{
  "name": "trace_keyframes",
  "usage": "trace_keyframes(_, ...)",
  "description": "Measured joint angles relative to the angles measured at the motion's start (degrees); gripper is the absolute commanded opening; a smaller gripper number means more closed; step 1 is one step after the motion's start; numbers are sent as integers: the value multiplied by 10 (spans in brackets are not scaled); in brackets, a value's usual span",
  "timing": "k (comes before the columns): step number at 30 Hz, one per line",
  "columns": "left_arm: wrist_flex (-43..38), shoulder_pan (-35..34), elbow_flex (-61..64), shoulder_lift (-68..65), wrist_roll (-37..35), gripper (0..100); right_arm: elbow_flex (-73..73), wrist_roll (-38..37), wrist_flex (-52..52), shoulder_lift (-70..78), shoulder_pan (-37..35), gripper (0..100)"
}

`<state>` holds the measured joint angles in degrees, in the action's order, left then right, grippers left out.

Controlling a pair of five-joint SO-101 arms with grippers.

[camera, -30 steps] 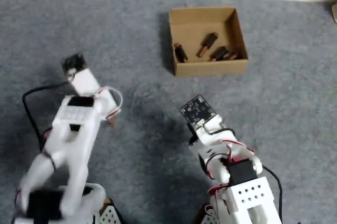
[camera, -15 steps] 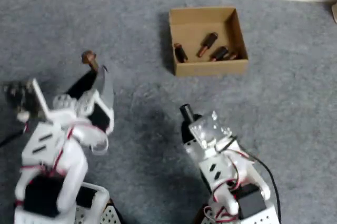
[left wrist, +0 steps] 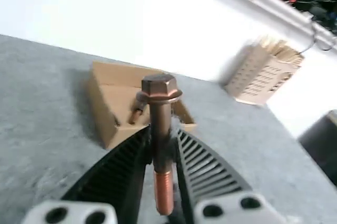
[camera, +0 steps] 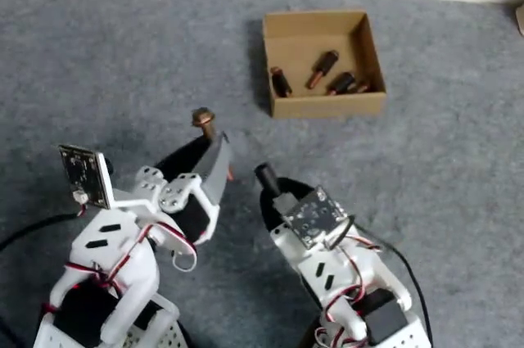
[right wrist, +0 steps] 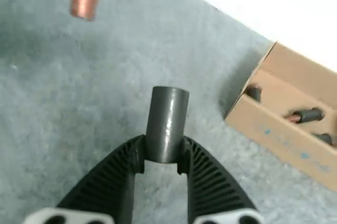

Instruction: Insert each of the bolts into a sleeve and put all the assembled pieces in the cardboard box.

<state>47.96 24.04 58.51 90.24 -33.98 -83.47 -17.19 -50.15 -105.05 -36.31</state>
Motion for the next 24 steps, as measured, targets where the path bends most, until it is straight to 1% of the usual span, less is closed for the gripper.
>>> trace_keyframes(6, -5, 47, 4, 0, -34, 4, -18, 0, 17, 0, -1, 5)
trace_keyframes(10, -5, 47, 4, 3, -46, 4, -19, 3, 17, 0, -1, 5)
trace_keyframes(13, -5, 47, 18, 7, -46, 4, -19, 26, 17, 0, -1, 5)
trace_keyframes(16, -42, 47, 53, 3, -47, 5, -19, 35, 17, 0, -18, 5)
trace_keyframes(19, -100, 48, 99, 3, -47, 5, -19, 38, 25, 0, -43, 5)
trace_keyframes(21, -135, 50, 130, 3, -48, 5, -19, 38, 32, 0, -47, 5)
trace_keyframes(24, -154, 51, 145, 3, -49, 5, -19, 38, 33, 0, -48, 5)
